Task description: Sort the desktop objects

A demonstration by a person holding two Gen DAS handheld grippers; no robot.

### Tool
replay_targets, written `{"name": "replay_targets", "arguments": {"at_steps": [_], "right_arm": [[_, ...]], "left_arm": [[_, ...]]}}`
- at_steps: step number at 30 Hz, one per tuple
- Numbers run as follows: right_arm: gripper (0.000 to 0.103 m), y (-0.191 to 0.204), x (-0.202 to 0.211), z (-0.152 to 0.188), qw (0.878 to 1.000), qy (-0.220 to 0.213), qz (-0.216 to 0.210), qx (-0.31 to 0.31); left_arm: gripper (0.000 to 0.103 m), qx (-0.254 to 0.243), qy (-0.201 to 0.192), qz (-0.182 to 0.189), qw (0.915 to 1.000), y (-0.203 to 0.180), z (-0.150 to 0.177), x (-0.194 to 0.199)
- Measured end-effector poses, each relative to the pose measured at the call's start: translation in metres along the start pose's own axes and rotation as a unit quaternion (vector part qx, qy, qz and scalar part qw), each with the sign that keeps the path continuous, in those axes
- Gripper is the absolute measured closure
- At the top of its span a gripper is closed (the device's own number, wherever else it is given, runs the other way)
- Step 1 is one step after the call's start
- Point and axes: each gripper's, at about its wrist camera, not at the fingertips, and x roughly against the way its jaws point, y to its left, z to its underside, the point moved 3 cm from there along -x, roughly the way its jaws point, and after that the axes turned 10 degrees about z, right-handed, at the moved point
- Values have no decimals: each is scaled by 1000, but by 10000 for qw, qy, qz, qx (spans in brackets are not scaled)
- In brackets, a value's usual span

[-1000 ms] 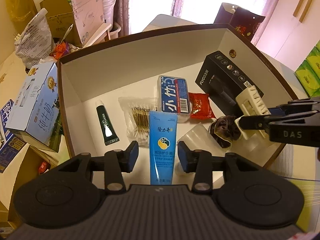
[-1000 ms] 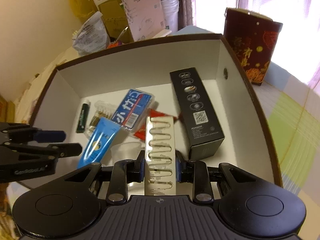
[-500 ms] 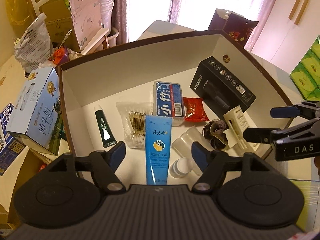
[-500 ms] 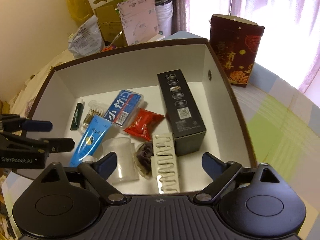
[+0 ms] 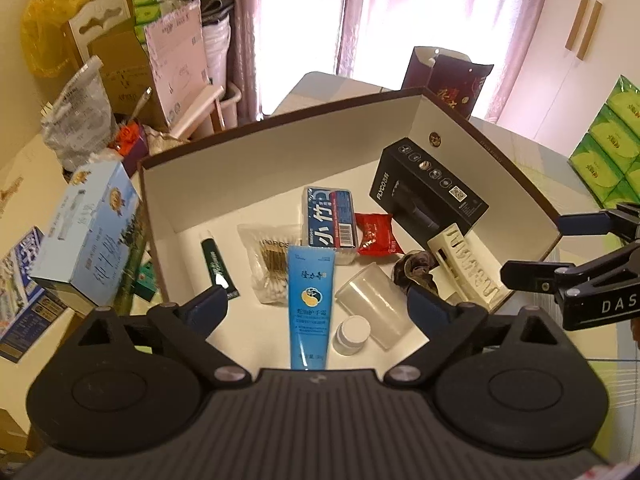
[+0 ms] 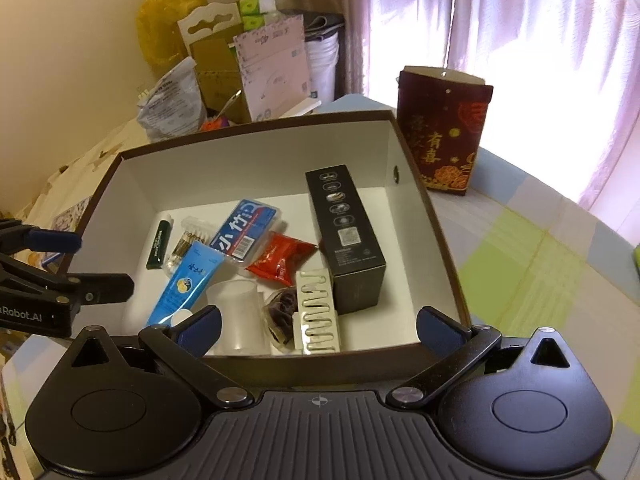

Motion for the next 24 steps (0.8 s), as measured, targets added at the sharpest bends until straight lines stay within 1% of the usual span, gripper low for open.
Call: {"name": "replay_targets", "arguments": {"at_steps": [3, 9, 13, 18, 24], "right_arm": [[2, 1, 8, 2, 10000, -65, 23, -32], [2, 7, 28, 9, 9995, -270, 139, 54], [2, 10, 44, 14, 9990, -405, 174, -1], [2, 12, 64, 18, 9984, -521, 177, -90], [2, 18, 84, 26, 9979, -639, 37, -93]], "left_arm": [[4, -55, -141, -65, 9999, -4, 2, 10], [3, -50, -406, -71, 9991, -11, 6, 36], [3, -1, -465, -75, 9989, -15, 11, 51], [3, 63, -503, -172, 9986, -22, 18, 69], [3, 99, -518, -244, 9983, -31, 32, 90]]}}
